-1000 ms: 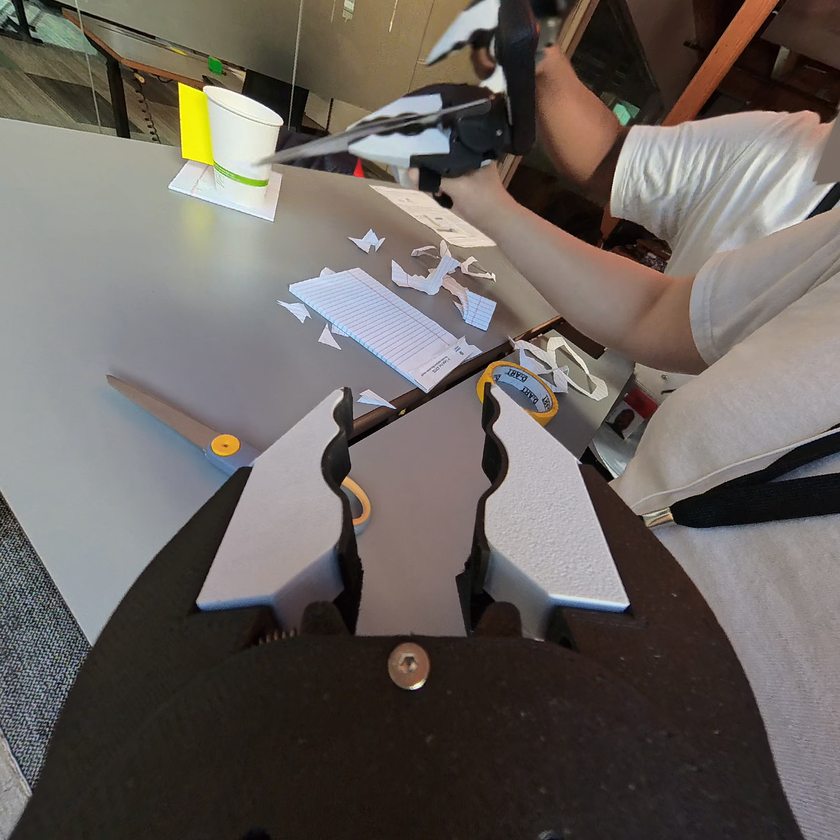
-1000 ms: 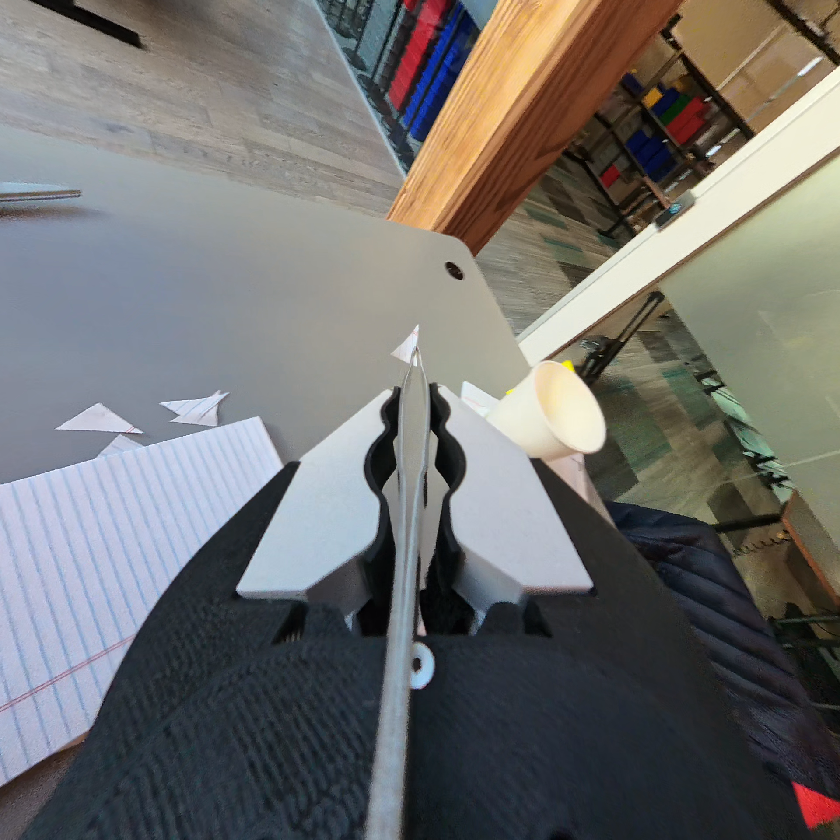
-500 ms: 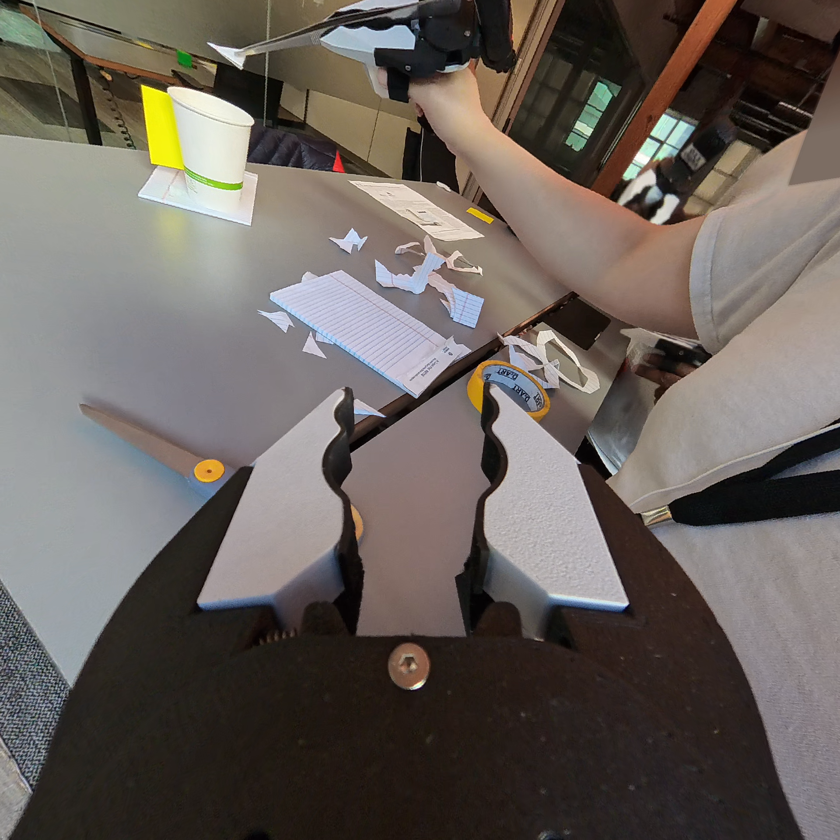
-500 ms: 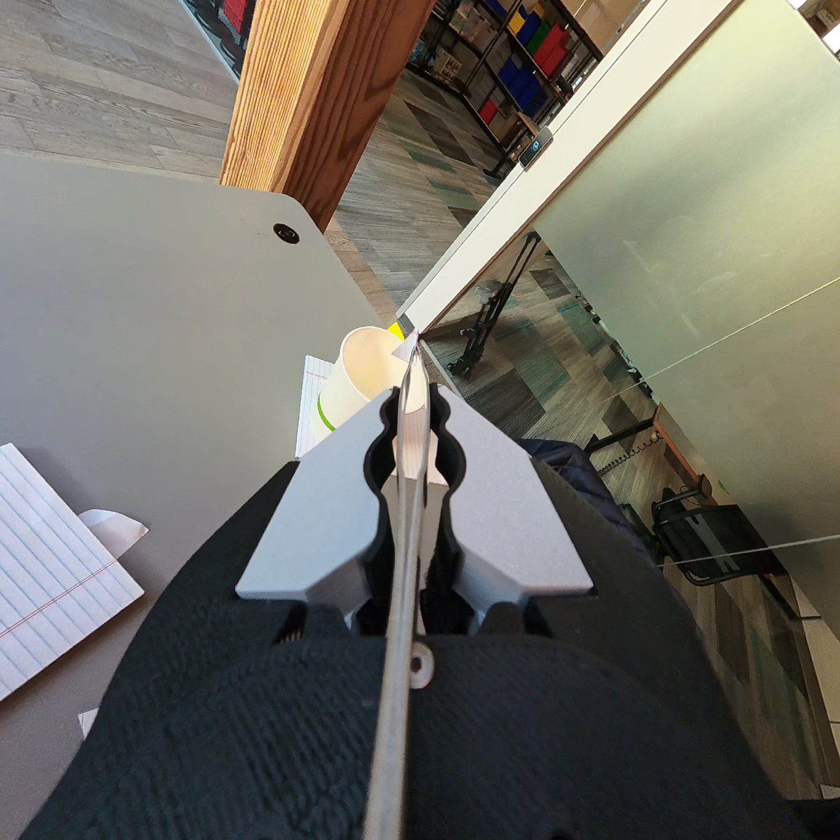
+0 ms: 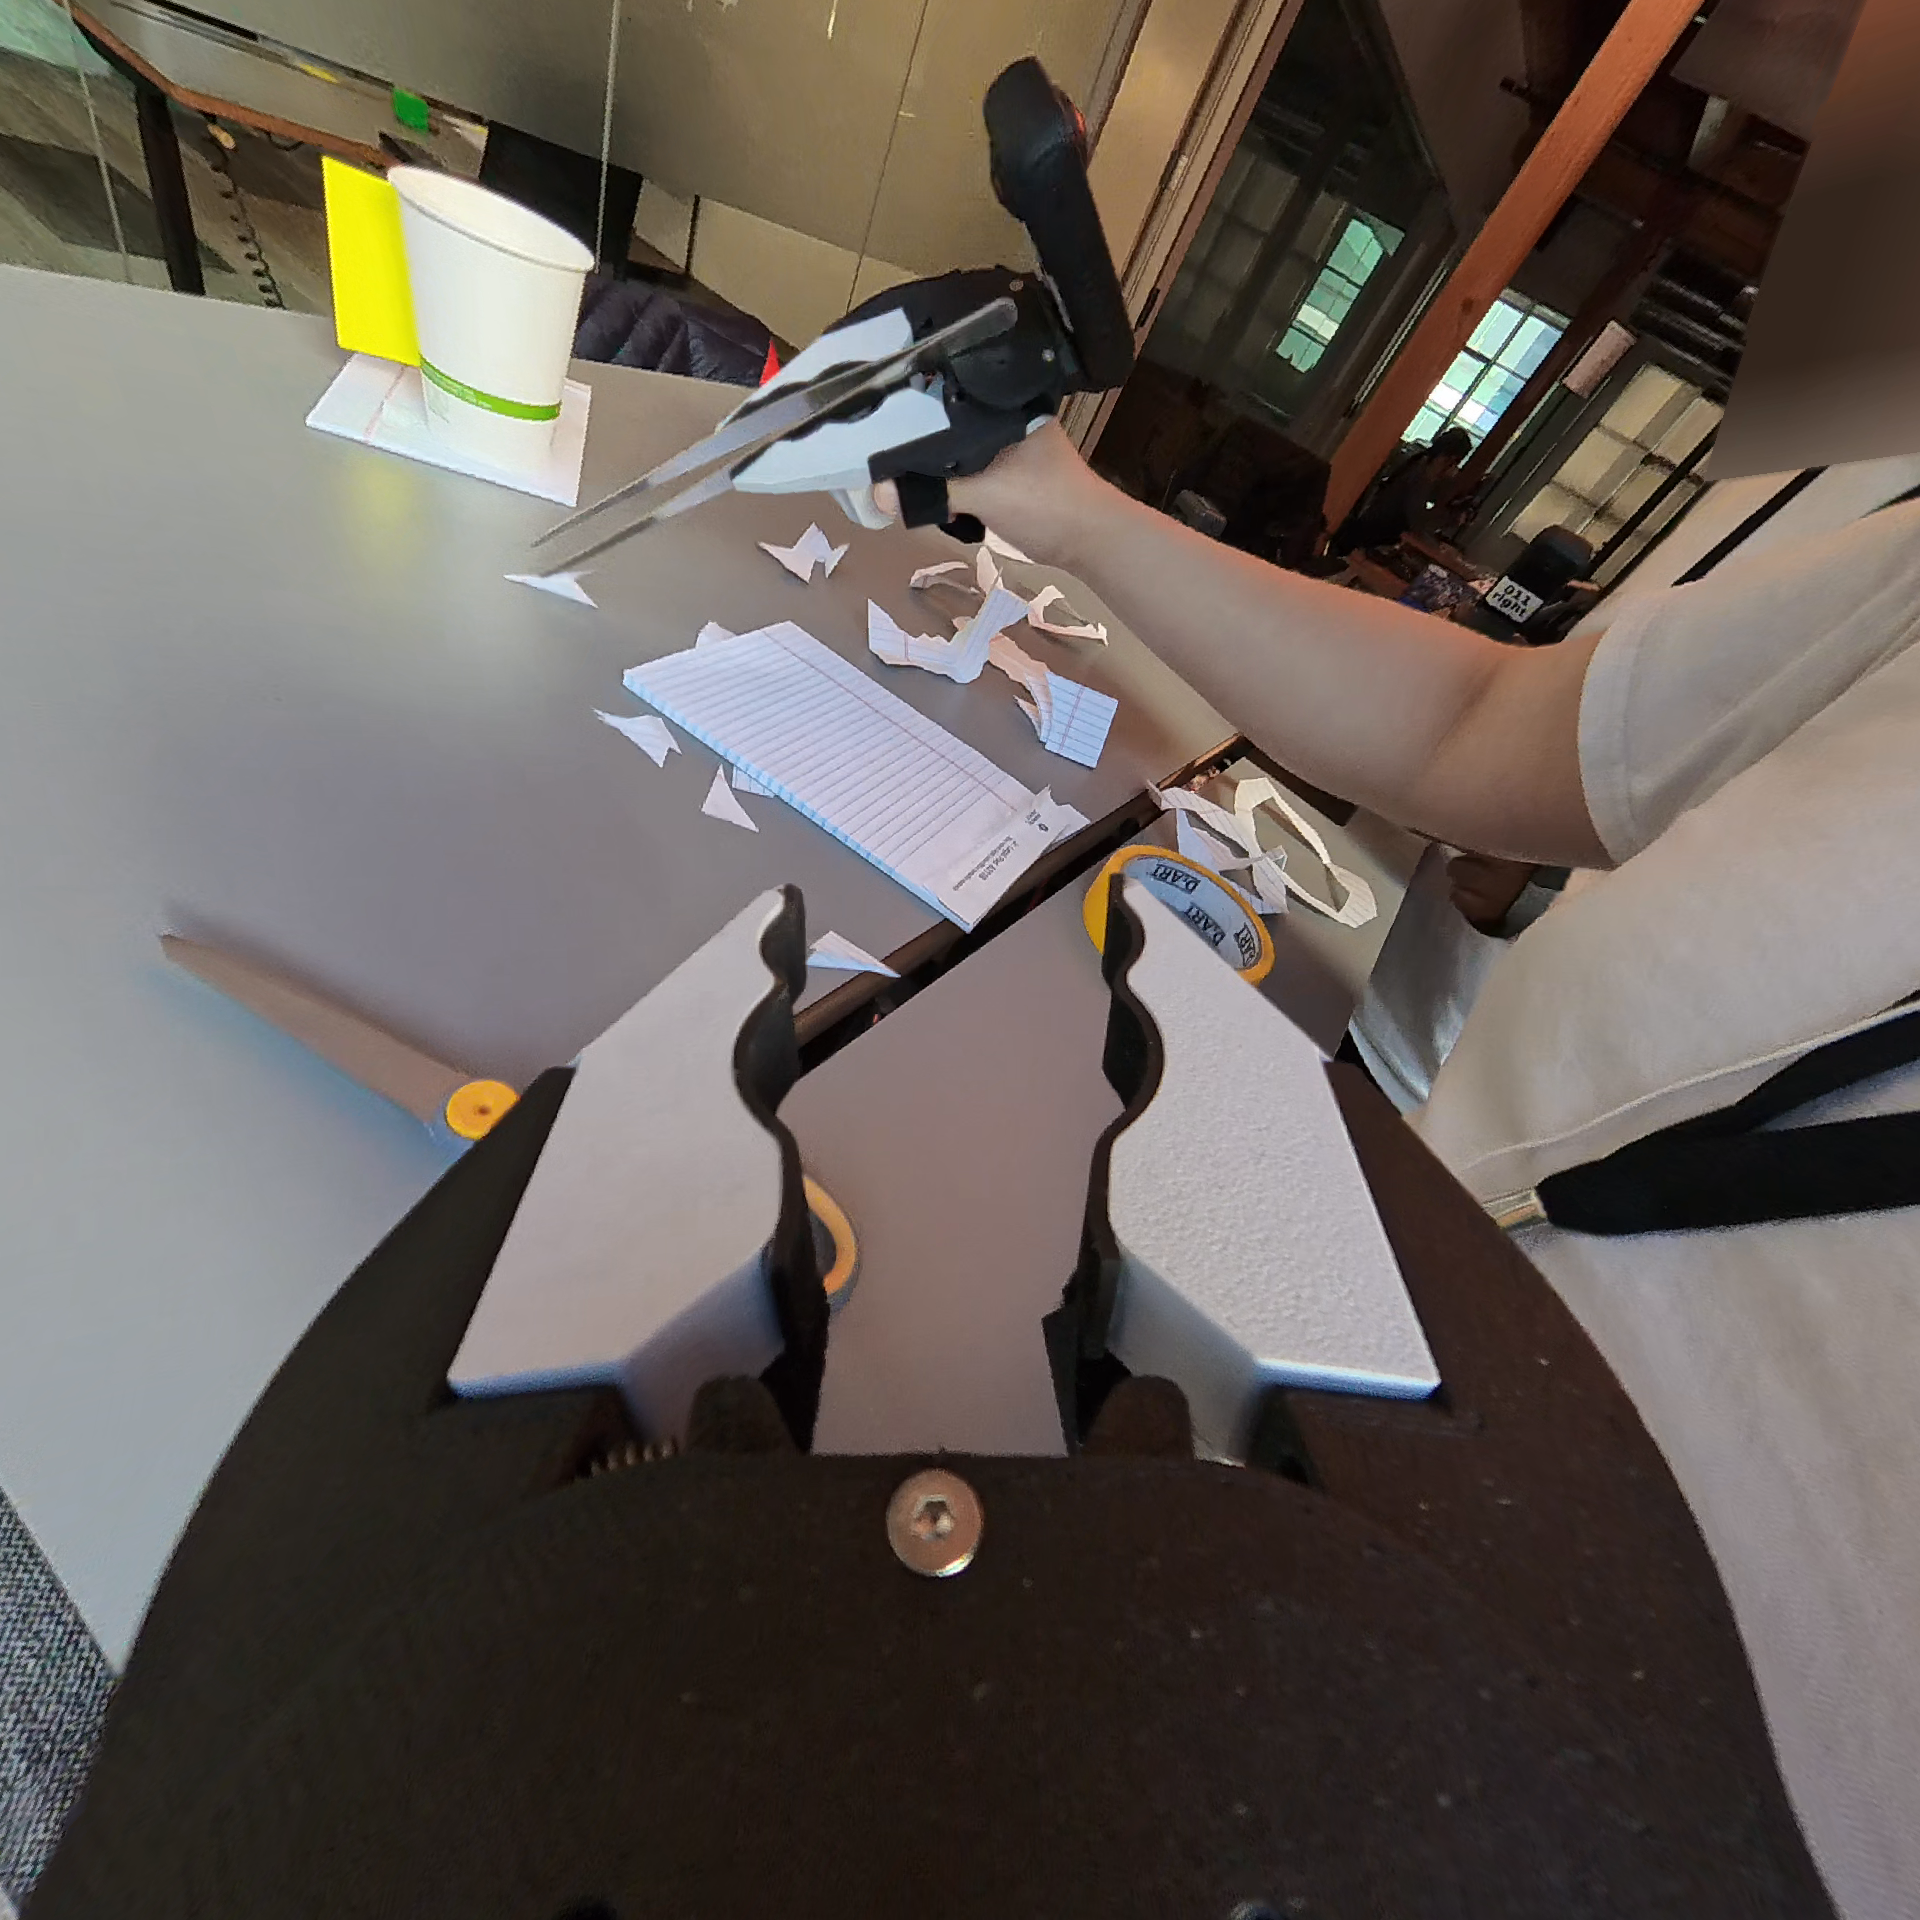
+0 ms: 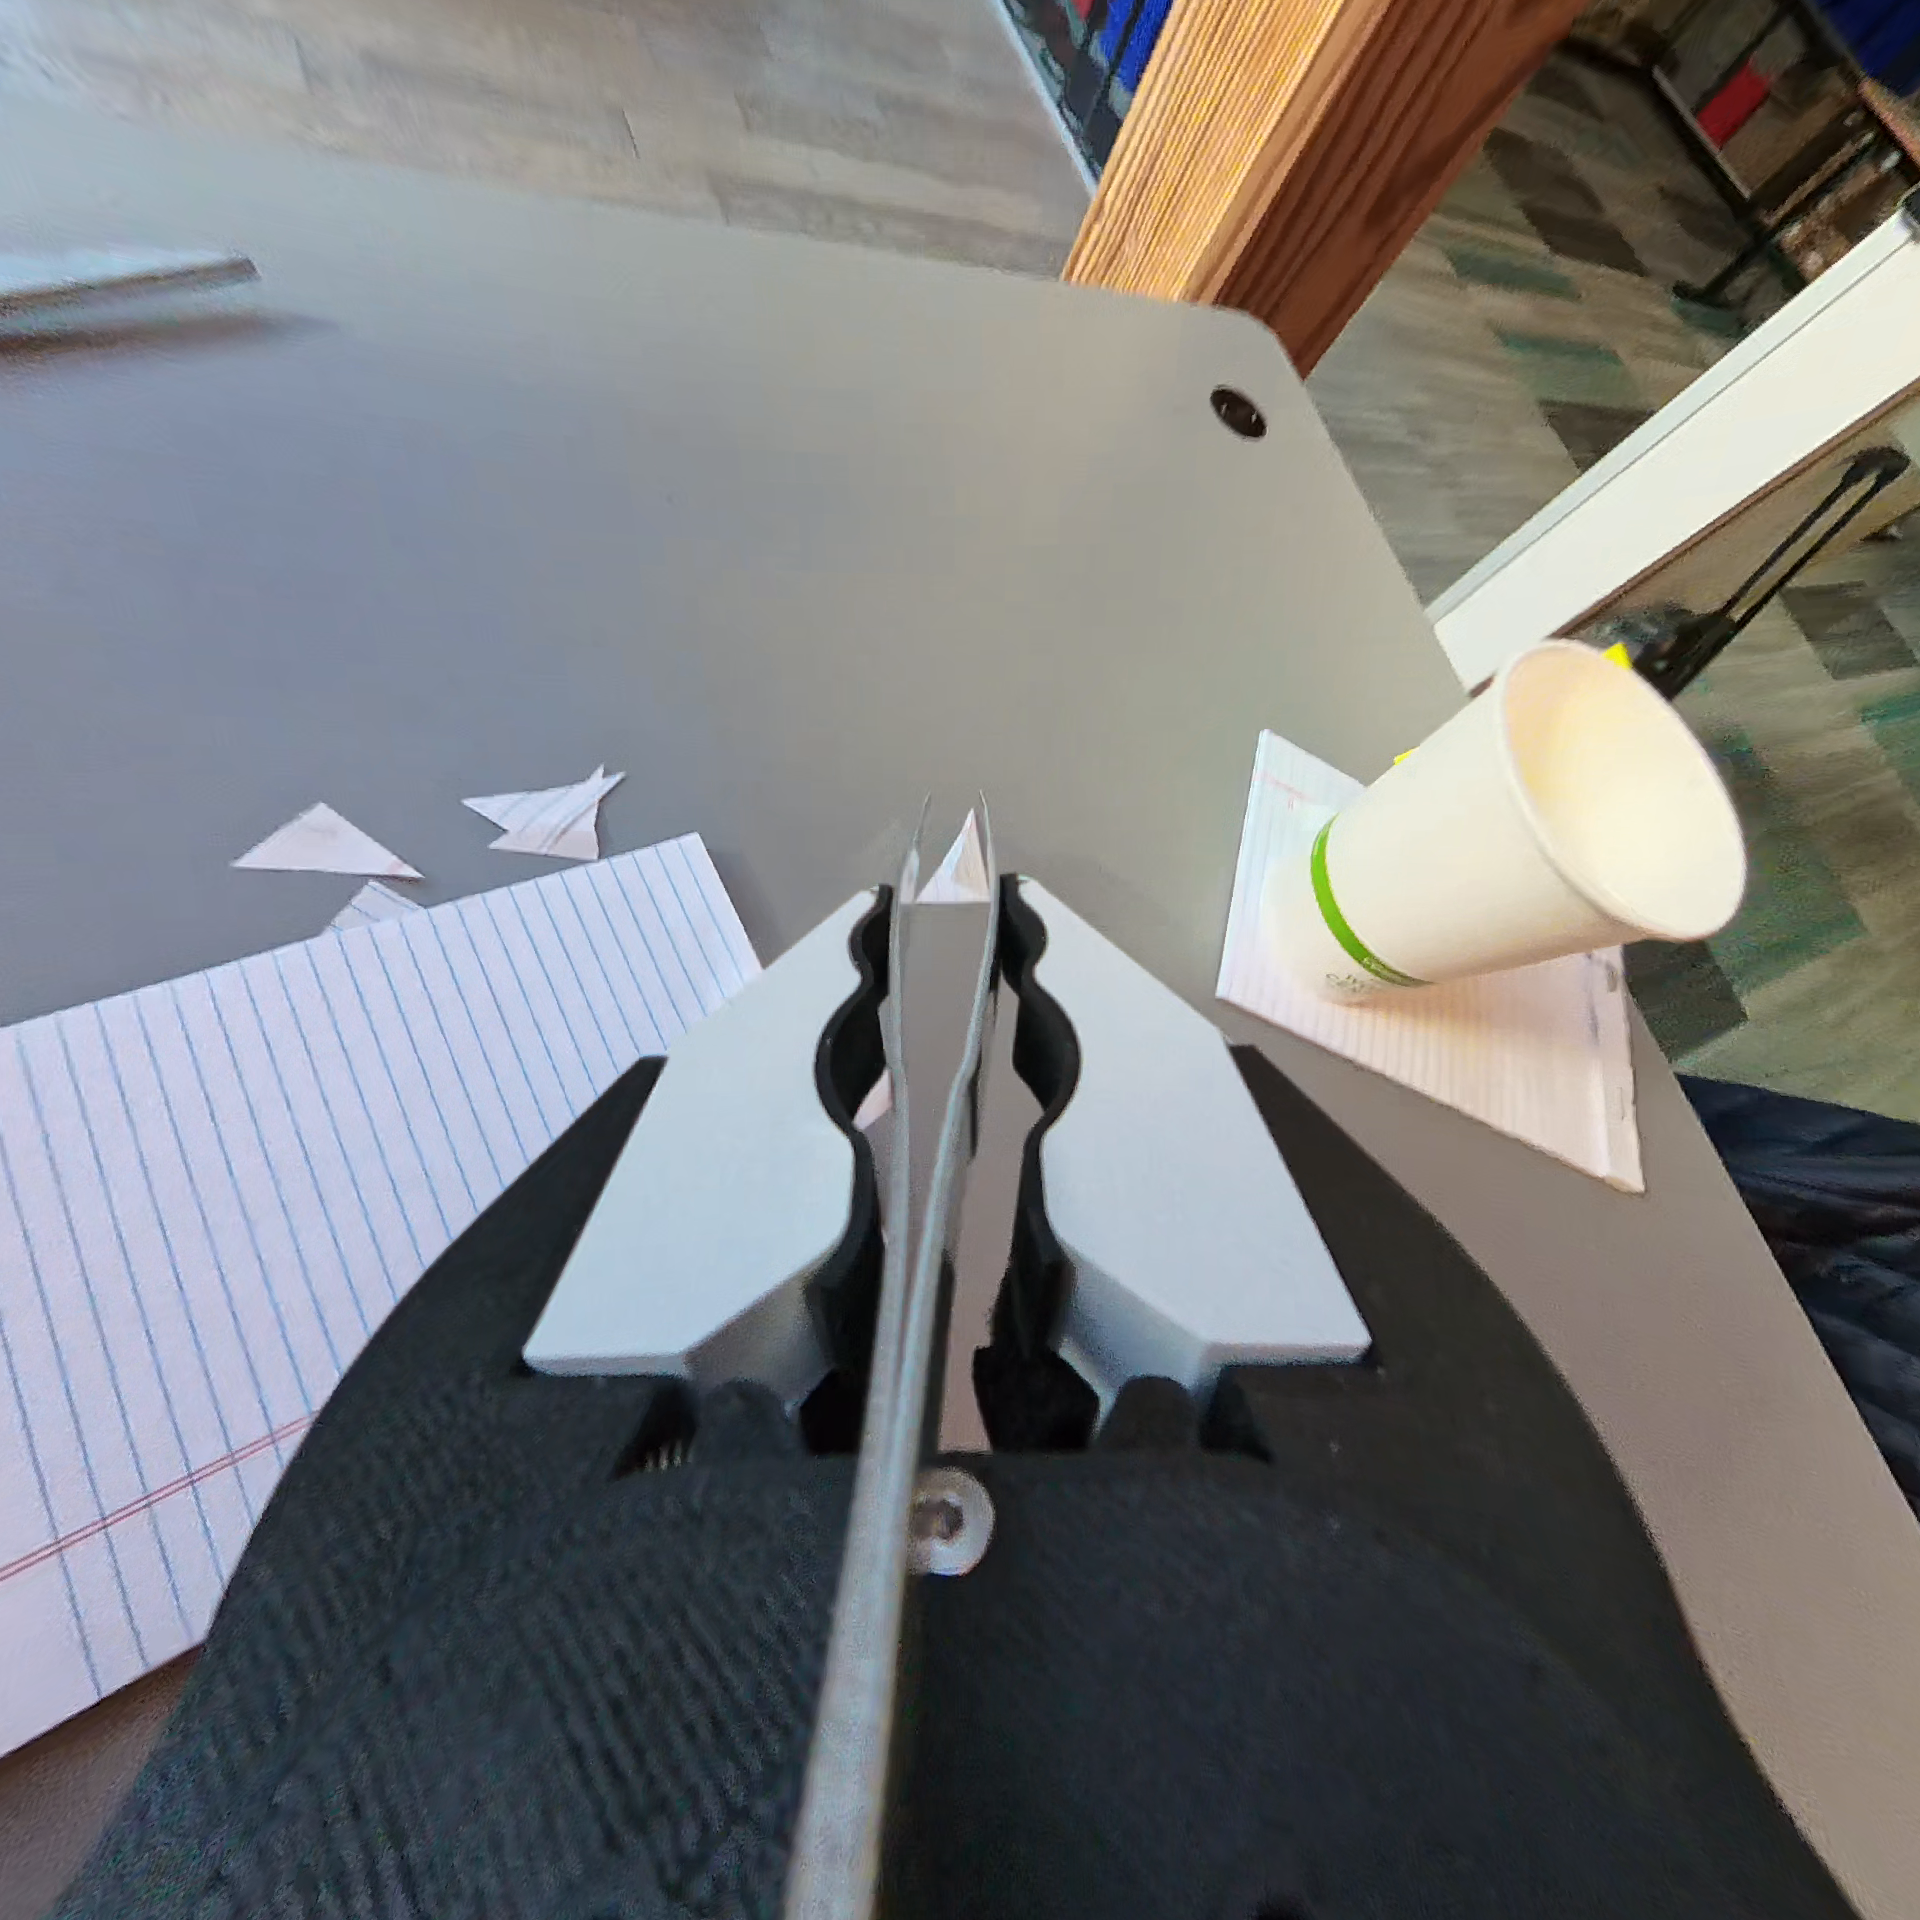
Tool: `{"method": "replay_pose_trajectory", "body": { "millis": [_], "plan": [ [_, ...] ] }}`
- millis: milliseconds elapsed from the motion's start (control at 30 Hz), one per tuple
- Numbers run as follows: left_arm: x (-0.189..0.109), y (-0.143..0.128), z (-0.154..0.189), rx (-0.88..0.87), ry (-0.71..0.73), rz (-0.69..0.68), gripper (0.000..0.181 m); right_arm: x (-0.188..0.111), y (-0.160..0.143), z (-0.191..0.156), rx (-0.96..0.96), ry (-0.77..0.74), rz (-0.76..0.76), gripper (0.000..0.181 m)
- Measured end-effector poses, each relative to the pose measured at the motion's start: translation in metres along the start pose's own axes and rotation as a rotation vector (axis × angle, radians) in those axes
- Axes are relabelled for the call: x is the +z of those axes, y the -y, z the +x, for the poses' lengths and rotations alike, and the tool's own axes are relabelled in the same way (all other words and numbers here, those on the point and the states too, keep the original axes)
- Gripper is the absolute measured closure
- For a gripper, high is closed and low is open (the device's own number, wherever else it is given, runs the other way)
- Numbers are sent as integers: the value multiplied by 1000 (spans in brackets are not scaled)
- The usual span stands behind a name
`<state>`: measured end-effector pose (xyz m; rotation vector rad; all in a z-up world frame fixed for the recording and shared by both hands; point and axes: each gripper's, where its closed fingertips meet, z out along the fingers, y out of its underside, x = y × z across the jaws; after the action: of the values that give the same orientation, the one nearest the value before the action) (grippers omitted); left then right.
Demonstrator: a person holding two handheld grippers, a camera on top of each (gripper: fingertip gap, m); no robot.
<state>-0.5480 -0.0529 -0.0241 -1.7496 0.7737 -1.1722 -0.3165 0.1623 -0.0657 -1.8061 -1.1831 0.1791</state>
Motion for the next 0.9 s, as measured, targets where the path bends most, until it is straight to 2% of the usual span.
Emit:
{"method": "replay_pose_trajectory", "body": {
  "millis": [133, 333, 433, 500, 567, 700, 900],
  "plan": [
    [2, 0, 1, 1, -8, -1, 125, -24, 23, 29, -23, -73, 71, 167],
    [-1, -1, -1, -10, 4, 7, 126, -52, 44, 89, -206, -275, 33, 163],
    [-1, -2, -1, -15, 5, 8, 126, -47, 40, 105, -238, -285, -29, 162],
    [0, -3, 0, -15, 5, 2, 126, -34, 27, 106, -201, -217, -94, 162],
    [0, -4, 0, -12, 8, -1, 126, -27, 17, 115, -210, -243, -149, 163],
    [-2, -3, 0, -12, 16, 3, 126, -28, 31, 91, -285, -250, -105, 170],
    [-11, -2, -6, -27, 36, 24, 126, -25, 13, 23, -653, -315, -267, 171]
  ]
}}
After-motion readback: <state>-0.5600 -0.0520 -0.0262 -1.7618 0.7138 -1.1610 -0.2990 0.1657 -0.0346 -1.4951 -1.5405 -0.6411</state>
